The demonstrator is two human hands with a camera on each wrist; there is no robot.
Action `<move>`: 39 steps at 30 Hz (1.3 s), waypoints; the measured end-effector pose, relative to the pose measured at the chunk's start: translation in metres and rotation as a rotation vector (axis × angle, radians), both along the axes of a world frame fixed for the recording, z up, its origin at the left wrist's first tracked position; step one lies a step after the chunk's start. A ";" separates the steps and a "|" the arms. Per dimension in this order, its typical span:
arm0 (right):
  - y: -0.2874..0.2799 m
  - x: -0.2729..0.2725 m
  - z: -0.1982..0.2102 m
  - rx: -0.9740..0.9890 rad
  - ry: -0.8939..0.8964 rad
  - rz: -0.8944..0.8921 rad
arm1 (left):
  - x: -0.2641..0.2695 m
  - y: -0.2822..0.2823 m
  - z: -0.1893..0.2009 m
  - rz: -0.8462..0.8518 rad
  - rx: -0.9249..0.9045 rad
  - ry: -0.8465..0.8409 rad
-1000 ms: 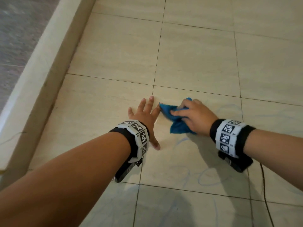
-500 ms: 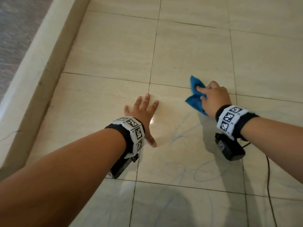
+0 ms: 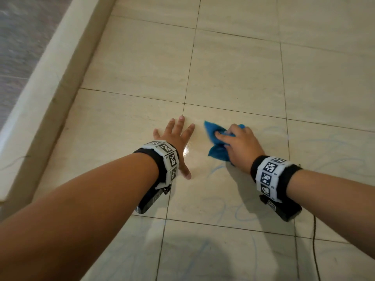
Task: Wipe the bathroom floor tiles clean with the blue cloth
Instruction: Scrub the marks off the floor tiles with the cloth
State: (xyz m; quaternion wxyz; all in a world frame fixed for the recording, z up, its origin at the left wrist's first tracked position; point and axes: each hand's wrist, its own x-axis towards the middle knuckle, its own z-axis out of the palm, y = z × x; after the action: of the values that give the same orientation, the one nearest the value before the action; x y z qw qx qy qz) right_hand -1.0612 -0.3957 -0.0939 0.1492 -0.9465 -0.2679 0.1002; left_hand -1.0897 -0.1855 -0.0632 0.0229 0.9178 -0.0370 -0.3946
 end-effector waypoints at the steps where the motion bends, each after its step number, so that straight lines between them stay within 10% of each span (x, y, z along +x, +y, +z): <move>1: 0.000 -0.003 -0.001 -0.010 0.020 0.066 | -0.001 -0.001 0.001 -0.002 0.005 0.000; 8: -0.015 0.022 0.003 -0.067 0.023 -0.203 | -0.022 -0.010 0.003 -0.075 -0.056 -0.083; 15: -0.001 -0.017 0.001 -0.030 0.014 0.166 | -0.026 -0.024 -0.004 -0.128 -0.085 -0.088; 21: -0.013 0.015 0.006 -0.066 0.068 -0.212 | -0.033 -0.014 -0.017 -0.241 -0.047 -0.083; 28: 0.002 -0.041 0.019 -0.081 0.140 0.258 | -0.031 -0.012 -0.020 -0.259 -0.034 -0.093; 34: -0.003 -0.029 0.003 0.088 -0.003 -0.038 | -0.032 -0.011 -0.021 -0.246 -0.056 -0.107; 39: 0.001 -0.049 0.014 0.039 0.134 0.284 | -0.031 -0.011 -0.019 -0.237 -0.054 -0.099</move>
State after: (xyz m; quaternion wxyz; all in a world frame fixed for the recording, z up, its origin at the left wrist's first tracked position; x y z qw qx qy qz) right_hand -1.1102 -0.3943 -0.0795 0.1694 -0.8873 -0.3902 0.1782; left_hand -1.1210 -0.1961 -0.0825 -0.0012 0.9244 -0.1571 -0.3476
